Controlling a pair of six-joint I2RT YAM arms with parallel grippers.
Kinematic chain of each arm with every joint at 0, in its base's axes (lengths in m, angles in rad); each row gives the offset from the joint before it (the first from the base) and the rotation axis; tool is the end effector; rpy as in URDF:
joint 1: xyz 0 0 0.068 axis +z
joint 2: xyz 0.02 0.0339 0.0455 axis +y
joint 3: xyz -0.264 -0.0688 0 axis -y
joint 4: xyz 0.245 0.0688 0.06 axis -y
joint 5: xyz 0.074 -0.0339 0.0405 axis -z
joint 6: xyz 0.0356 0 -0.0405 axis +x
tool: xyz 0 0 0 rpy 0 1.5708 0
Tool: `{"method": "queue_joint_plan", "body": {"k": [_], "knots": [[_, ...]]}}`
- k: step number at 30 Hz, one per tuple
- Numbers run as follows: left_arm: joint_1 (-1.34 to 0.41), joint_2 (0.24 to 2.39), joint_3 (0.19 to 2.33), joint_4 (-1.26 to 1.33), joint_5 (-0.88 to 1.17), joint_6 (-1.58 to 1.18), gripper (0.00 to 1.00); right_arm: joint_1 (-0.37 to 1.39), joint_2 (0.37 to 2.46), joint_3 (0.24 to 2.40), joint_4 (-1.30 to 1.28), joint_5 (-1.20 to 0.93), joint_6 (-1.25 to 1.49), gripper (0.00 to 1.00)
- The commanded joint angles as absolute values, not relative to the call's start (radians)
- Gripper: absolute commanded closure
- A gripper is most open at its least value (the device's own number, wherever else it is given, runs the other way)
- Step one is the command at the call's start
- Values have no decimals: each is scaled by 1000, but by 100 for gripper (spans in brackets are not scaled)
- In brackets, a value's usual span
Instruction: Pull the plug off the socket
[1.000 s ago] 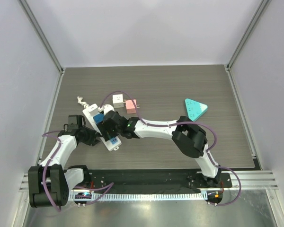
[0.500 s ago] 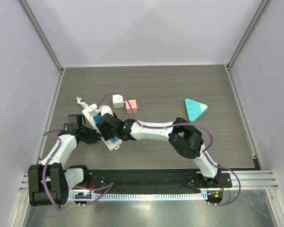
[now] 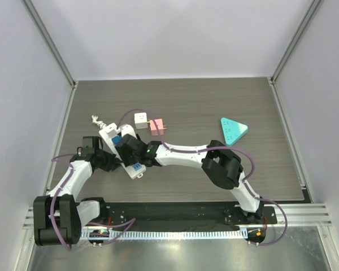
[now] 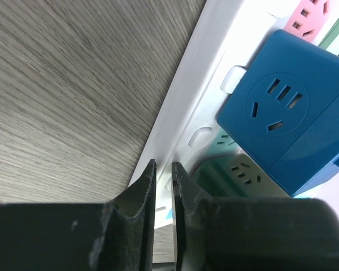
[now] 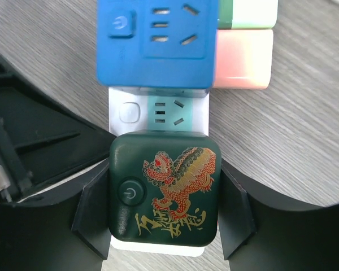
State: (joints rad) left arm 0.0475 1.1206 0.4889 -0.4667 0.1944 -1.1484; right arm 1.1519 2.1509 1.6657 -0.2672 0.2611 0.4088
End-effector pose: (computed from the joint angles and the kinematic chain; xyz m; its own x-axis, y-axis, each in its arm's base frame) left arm 0.1880 0.0020 0.1579 -0.4022 -0.9151 -0.0296 -0.7944 0.3649 -0.4855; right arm 0.2071 0.4426 0.1990 -0.5754 -0.3482 -0.7400 -0.6290 0.7667 0.1283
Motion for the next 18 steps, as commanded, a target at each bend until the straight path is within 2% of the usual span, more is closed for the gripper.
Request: {"method": "queue_joint_plan", "body": {"k": [1, 4, 7, 9, 10, 14, 18], "knots": [[43, 1154, 449, -574, 49, -1123, 89, 1242, 2028, 1732, -212, 454, 312, 99], [43, 1157, 465, -581, 52, -1117, 89, 1276, 2036, 1714, -199, 587, 224, 99], [43, 1152, 479, -592, 45, -1109, 89, 1276, 2036, 1695, -193, 592, 229, 99], [43, 1141, 480, -594, 38, -1108, 89, 1253, 2007, 1674, -183, 531, 271, 99], [43, 1140, 482, -595, 37, -1106, 89, 1237, 1990, 1655, -170, 405, 344, 99], [43, 1138, 486, -598, 44, -1101, 89, 1140, 1911, 1565, -65, 166, 530, 99], [41, 1134, 500, -600, 52, -1092, 89, 1109, 1907, 1560, -71, 132, 549, 99]]}}
